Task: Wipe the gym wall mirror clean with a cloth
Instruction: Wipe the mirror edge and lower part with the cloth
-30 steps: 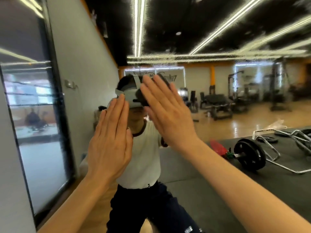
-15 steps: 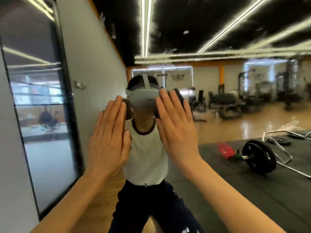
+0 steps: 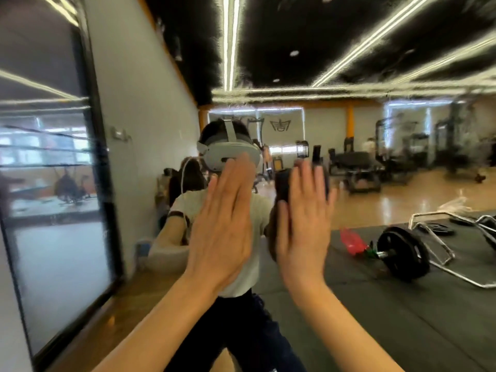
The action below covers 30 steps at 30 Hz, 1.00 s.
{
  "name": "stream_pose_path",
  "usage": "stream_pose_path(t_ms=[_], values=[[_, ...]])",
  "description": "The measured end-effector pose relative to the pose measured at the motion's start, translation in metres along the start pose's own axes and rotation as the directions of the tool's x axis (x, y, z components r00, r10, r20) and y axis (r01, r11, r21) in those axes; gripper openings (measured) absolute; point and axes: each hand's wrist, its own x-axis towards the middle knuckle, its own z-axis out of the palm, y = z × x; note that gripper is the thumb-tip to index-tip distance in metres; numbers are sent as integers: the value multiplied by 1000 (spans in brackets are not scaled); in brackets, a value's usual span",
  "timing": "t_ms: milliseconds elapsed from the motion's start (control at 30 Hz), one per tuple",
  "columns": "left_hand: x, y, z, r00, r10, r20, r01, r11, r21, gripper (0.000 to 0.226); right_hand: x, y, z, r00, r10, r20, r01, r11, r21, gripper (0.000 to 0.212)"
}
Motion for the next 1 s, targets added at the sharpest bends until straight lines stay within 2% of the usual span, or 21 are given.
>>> stream_pose_path(t_ms=[33,100,167,233,300,333,400,433,467,500,533,567,633,667,700,733,800,867,900,967,1000], values=[[2,3,3,1000,-9,-3,8,1000,-6,58,-10,-5,2,981,-172,86,175,984,-27,51],[3,2,7,1000,-7,4,7,1000,-5,59,-11,16,-7,883,-423,203,443,894,-66,48],[2,0,8,1000,16,10,-16,1000,21,61,-1,56,-26,829,-503,246,533,842,-76,48],[2,0,8,1000,24,12,-25,999,49,61,1,102,-49,887,-395,239,426,900,-94,50],[2,1,9,1000,17,22,-18,998,66,63,-4,139,-67,979,-153,135,172,975,-141,50],[2,1,10,1000,13,29,-15,997,72,64,-7,146,-70,998,-4,57,13,989,-150,50],[1,1,11,999,8,36,-11,996,88,65,-8,132,-63,970,229,-79,-238,964,-122,51],[1,1,11,999,7,35,-10,995,94,65,-6,113,-54,955,277,-109,-288,953,-98,52],[1,1,11,999,7,34,-11,995,98,65,-5,90,-44,962,258,-92,-265,961,-77,54],[1,1,11,999,9,33,-12,995,98,65,-7,67,-33,985,167,-40,-170,983,-64,56],[1,2,11,999,11,31,-13,995,96,65,-10,48,-24,999,16,34,-14,998,-58,58],[1,2,11,1000,11,27,-14,995,94,65,-13,37,-19,981,-161,110,169,984,-64,57],[1,3,10,1000,7,24,-10,996,93,65,-7,47,-23,877,-427,220,452,888,-80,50],[0,3,10,1000,4,24,-6,996,94,65,0,63,-30,850,-472,234,502,861,-88,48],[0,3,10,1000,2,26,-4,996,93,65,4,85,-39,862,-453,228,483,870,-98,47],[1,3,9,1000,2,27,-4,996,92,65,7,108,-50,908,-363,209,391,914,-113,48],[0,3,9,1000,4,28,-6,996,93,65,7,151,-72,991,-64,115,80,987,-143,50],[0,3,10,1000,6,29,-8,996,92,66,6,167,-82,980,195,-39,-198,970,-141,52],[0,2,10,1000,6,29,-9,996,92,66,7,159,-79,958,269,-95,-280,951,-130,52],[0,1,10,1000,8,27,-11,995,95,66,11,121,-61,953,278,-119,-290,952,-98,52],[-1,1,10,1000,9,28,-12,995,97,66,11,96,-48,976,204,-74,-210,974,-83,52]])
